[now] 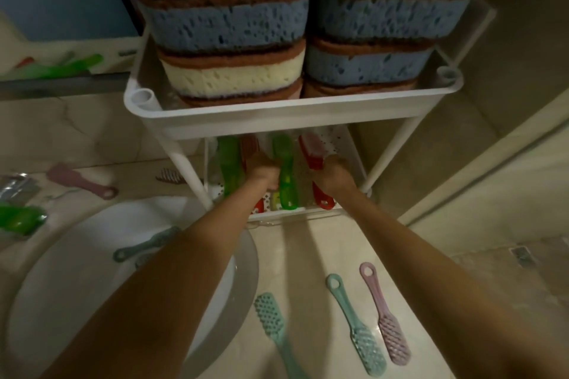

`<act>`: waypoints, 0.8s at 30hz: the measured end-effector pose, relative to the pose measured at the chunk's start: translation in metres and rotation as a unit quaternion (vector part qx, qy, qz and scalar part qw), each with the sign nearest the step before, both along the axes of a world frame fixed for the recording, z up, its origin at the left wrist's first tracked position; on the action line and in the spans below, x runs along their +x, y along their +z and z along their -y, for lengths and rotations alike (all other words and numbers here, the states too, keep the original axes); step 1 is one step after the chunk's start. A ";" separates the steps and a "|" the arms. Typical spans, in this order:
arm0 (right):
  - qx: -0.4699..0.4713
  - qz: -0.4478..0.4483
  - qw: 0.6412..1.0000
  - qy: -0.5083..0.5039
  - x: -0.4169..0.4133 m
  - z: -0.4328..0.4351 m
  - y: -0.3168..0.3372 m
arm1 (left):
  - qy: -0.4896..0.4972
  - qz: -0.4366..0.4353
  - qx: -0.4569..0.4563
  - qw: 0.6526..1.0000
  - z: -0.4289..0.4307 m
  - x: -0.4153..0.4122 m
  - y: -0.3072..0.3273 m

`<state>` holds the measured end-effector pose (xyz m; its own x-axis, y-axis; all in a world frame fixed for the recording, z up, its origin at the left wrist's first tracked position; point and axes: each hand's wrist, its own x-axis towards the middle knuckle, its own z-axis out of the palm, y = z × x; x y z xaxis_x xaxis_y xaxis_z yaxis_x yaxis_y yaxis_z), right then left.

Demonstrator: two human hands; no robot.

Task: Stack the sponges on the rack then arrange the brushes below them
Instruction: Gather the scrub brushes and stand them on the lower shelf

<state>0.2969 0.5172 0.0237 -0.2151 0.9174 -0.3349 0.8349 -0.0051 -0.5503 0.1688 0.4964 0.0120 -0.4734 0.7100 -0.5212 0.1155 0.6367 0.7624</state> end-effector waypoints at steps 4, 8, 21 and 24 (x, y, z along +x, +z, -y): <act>0.016 0.006 1.000 -0.007 -0.004 -0.010 -0.012 | -0.038 0.037 -0.052 0.997 0.003 -0.002 0.002; 0.022 0.024 0.999 0.003 -0.007 -0.020 -0.019 | -0.021 -0.033 -0.054 0.998 -0.006 -0.008 -0.005; 0.026 0.128 0.990 0.053 -0.017 -0.014 -0.028 | -0.049 -0.127 -0.056 0.989 0.003 -0.009 -0.022; 0.041 0.120 0.991 0.046 -0.018 -0.013 -0.031 | -0.041 -0.111 -0.055 0.991 0.008 -0.013 -0.021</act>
